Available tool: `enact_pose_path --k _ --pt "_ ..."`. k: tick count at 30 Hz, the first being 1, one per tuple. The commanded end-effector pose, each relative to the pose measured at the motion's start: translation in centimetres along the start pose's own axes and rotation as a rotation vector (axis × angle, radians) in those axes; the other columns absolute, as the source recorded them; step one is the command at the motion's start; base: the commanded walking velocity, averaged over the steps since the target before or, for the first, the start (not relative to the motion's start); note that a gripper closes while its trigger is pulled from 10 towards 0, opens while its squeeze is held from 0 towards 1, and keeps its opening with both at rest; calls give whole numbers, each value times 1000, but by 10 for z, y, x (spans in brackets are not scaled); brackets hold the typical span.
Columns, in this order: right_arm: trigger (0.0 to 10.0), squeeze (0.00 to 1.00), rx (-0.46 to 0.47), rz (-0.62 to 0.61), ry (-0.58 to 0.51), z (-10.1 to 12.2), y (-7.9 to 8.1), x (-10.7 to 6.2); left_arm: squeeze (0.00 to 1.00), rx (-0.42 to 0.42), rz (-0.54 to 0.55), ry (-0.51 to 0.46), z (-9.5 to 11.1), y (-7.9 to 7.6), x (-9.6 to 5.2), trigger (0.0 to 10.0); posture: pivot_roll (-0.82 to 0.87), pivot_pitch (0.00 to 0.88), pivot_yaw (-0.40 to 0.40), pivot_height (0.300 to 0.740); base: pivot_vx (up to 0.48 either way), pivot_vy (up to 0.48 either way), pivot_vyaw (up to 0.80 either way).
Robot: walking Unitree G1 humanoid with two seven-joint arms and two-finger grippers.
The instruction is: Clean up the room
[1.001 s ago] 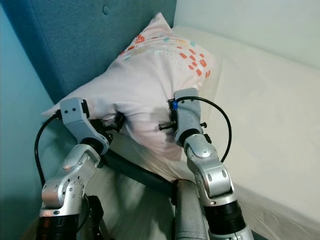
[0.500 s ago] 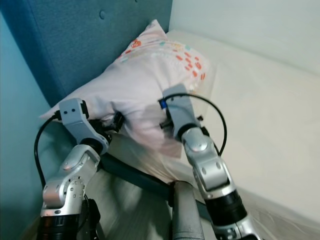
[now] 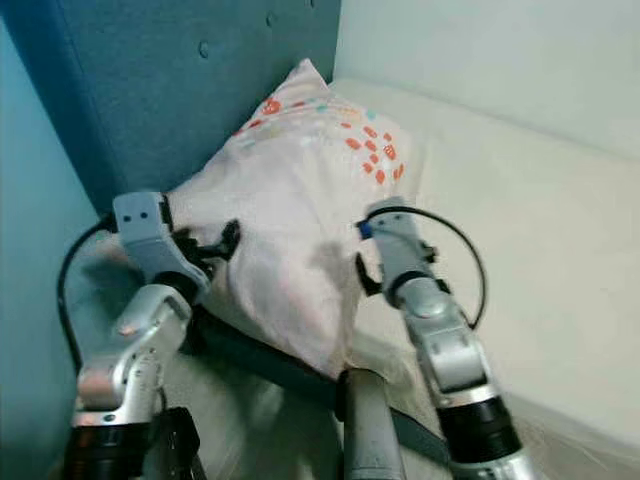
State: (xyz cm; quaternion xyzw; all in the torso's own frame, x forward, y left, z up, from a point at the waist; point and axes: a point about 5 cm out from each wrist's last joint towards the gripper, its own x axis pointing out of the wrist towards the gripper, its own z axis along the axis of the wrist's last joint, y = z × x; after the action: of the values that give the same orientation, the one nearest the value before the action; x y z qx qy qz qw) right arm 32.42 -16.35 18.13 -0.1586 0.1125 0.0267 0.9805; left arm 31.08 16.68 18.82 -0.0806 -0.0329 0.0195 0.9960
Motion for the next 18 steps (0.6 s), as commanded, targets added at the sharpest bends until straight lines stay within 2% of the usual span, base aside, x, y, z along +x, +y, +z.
enact_pose_path --k 1,2,3,4,5,7,8,10,11,12,13,14,16,17,18 --pt "10000 1000 9 -43 10 -4 -13 2 0 107 35 109 -18 15 -3 10000 -85 87 -109 495 0 0 0" --pt "10000 1000 9 -43 10 -4 -13 2 0 107 35 109 -18 15 -3 10000 -85 87 -109 495 0 0 0" --pt "10000 1000 5 -48 -20 0 -17 3 0 171 76 174 -27 29 -6 10000 -76 80 -106 495 0 0 0" --pt "10000 1000 5 -48 -20 0 -17 3 0 171 76 174 -27 29 -6 10000 -76 80 -106 495 0 0 0" --pt "10000 1000 11 -34 -66 7 -17 5 0 211 121 239 -37 43 -12 10000 -71 78 -103 495 0 0 0" --pt "10000 1000 34 -2 -139 18 -15 6 0 243 185 302 -45 62 -21 10000 -64 78 -102 495 0 0 0" --pt "10000 996 68 28 -176 24 -11 7 0 239 213 299 -43 68 -24 10000 -52 75 -105 495 0 0 0" --pt "10000 996 68 28 -176 24 -11 7 0 239 213 299 -43 68 -24 10000 -52 75 -105 495 0 0 0" --pt "10000 0 106 62 -208 30 -7 7 0 233 231 282 -39 71 -25 10000 -45 73 -108 495 0 0 0" --pt "10000 0 182 164 -263 39 5 6 0 225 258 246 -32 73 -25 10000 -34 69 -107 495 0 0 0" --pt "10000 0 182 164 -263 39 5 6 0 225 258 246 -32 73 -25 10000 -34 69 -107 495 0 0 0" --pt "10000 0 231 234 -300 45 13 5 0 219 273 221 -28 74 -24 10000 -32 69 -106 495 0 0 0" --pt "10000 0 235 401 -326 53 35 5 0 215 315 132 -13 74 -21 10000 -38 73 -102 495 0 0 400" --pt "10000 0 223 443 -318 53 42 6 0 216 328 104 -9 73 -20 10000 -38 73 -102 495 0 0 800" --pt "10000 0 223 443 -318 53 42 6 0 216 328 104 -9 73 -20 10000 -38 73 -102 495 0 0 800"
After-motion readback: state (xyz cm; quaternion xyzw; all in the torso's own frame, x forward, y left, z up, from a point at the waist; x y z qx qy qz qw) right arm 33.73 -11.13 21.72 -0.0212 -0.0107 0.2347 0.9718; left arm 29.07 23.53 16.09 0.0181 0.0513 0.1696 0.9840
